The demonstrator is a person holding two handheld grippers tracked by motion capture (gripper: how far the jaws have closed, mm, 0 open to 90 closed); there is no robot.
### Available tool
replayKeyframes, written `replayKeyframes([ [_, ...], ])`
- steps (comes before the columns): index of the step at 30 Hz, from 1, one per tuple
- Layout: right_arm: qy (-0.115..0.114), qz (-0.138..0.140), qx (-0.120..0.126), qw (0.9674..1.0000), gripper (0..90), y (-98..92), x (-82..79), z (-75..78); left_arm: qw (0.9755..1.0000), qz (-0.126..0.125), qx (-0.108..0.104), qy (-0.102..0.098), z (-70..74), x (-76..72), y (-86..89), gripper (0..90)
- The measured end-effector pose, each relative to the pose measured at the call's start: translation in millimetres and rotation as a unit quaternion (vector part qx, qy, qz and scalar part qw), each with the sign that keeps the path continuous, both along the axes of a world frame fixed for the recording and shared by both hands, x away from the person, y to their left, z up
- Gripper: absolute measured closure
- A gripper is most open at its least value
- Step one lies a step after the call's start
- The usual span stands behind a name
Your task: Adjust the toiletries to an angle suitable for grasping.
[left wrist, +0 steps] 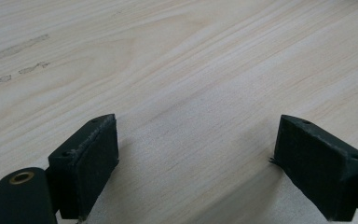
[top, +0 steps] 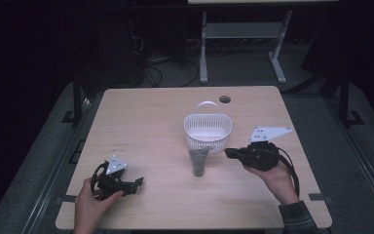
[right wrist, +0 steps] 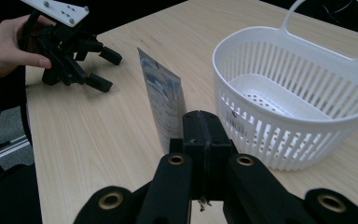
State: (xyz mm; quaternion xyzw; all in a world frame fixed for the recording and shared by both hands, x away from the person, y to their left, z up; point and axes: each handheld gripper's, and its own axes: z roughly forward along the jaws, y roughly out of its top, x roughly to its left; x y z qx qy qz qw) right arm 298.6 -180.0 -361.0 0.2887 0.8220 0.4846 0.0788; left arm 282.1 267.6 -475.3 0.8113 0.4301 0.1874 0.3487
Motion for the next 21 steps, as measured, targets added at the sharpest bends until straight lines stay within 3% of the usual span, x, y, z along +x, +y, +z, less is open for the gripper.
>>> replayKeyframes([
  [21,0.004,0.029,-0.006,0.9996,89.8,36.8,14.9,-3.1,1.0000,0.000,0.000,-0.001,-0.1,0.0,-0.1,12.5],
])
